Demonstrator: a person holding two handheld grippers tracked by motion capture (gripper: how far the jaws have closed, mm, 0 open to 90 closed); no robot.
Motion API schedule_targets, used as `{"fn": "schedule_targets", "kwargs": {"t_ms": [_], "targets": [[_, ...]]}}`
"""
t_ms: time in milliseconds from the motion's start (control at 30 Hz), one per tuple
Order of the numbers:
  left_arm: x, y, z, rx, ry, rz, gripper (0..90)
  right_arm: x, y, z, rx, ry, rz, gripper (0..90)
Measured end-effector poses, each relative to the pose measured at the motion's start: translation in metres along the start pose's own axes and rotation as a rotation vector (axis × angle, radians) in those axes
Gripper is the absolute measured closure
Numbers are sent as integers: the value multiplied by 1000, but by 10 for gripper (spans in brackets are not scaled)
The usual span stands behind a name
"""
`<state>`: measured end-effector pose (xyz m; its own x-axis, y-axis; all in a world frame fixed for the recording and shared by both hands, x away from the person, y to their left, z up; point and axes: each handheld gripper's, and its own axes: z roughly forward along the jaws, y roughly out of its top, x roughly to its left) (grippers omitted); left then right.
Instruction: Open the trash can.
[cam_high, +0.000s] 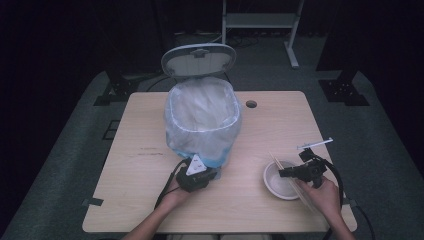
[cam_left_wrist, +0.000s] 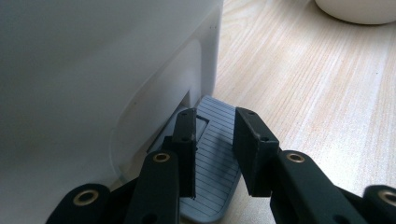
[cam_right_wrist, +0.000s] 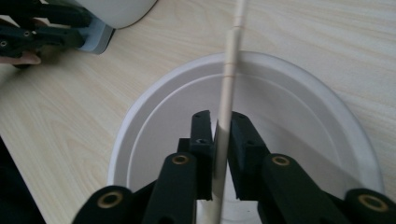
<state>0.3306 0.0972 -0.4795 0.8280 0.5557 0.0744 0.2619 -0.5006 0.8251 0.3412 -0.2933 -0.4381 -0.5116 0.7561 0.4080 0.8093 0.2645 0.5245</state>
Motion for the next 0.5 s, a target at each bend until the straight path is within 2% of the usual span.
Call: {"fn": "schedule_targets", "kwargs": {"t_ms": [333,500], "targets": [[0,0,0,3,0,-1,701,3,-2,-5,5,24,-15,843],[0,0,0,2,0,-2,700,10,0,-14,-12,16,-49,845]]}}
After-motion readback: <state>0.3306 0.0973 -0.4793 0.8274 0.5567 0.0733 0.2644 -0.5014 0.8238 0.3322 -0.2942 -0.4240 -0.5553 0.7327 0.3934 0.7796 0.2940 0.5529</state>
